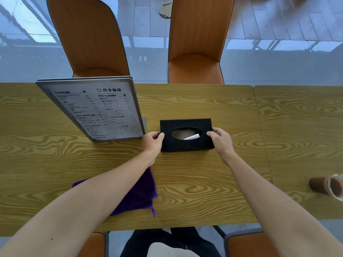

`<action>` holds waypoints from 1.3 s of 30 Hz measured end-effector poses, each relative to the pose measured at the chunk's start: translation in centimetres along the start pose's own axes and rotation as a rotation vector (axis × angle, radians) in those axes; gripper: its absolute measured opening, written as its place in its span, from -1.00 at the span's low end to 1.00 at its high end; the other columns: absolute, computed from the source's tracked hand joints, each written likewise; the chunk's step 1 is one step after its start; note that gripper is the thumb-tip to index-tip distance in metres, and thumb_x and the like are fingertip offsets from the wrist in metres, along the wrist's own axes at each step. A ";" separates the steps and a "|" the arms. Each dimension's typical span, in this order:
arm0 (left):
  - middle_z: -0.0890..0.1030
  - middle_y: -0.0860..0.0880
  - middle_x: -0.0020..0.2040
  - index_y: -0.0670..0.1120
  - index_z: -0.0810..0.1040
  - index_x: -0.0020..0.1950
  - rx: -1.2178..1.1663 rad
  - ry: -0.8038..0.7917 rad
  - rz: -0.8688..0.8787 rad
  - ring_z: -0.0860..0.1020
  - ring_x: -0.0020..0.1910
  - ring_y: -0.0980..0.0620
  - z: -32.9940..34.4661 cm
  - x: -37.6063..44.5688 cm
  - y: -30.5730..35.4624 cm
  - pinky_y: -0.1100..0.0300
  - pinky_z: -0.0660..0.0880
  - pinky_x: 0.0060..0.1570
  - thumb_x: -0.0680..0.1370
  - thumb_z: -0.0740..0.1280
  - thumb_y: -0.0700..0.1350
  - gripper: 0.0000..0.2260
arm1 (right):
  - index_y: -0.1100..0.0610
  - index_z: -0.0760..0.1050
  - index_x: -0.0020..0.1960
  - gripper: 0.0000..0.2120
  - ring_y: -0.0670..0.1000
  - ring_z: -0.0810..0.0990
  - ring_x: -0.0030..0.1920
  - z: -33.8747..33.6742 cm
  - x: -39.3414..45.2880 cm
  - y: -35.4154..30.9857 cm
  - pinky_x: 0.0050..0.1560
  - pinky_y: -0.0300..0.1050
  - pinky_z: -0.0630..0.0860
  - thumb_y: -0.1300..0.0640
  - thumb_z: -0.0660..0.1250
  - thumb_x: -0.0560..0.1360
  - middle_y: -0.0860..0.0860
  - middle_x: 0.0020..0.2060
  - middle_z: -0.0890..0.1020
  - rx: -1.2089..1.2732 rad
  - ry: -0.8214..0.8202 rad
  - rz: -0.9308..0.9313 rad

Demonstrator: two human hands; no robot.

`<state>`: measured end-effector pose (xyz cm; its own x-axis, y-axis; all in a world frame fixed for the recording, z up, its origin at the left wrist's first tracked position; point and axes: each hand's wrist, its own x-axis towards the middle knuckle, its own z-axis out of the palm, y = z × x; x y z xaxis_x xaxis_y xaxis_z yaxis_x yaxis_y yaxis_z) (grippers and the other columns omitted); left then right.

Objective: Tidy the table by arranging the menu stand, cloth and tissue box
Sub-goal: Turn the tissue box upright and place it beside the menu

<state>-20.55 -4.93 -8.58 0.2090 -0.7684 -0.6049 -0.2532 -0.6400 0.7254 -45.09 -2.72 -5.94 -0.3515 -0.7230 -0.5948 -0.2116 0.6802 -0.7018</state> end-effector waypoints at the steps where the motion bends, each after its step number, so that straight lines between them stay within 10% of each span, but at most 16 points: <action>1: 0.67 0.02 0.12 -0.14 0.61 0.30 0.001 -0.006 0.018 0.59 0.12 0.07 -0.1 0.0 0.1 0.20 0.52 0.17 0.62 0.37 -0.13 -0.74 | 0.06 0.57 0.34 -0.63 -0.01 0.60 0.20 0.0 -0.1 0.2 0.28 -0.01 0.52 0.01 0.34 0.56 -0.04 0.18 0.66 0.009 0.003 0.003; 27: 0.60 -0.01 0.34 -0.11 0.53 0.42 0.058 -0.102 0.103 0.55 0.30 0.07 -0.9 0.0 -1.0 0.17 0.47 0.32 0.62 0.37 -0.16 -0.65 | -0.19 0.64 -0.03 -0.77 -0.21 0.60 0.09 1.1 -3.4 0.7 0.05 -0.24 0.45 0.10 0.28 0.60 -0.27 -0.03 0.70 0.150 0.023 -0.039; 39: 0.56 -0.01 0.37 -0.11 0.50 0.45 0.084 -0.117 0.105 0.50 0.35 0.05 -1.3 -0.5 -0.6 0.24 0.42 0.31 0.64 0.33 -0.19 -0.64 | -0.09 0.66 0.05 -0.82 -0.05 0.64 0.15 1.1 -3.4 0.8 0.22 -0.03 0.50 0.05 0.29 0.56 -0.16 0.02 0.72 0.099 0.020 -0.066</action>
<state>-19.25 -4.17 -8.31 0.0677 -0.8223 -0.5650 -0.3467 -0.5504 0.7595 -43.02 0.16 -4.94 -0.3583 -0.7624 -0.5390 -0.1439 0.6155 -0.7749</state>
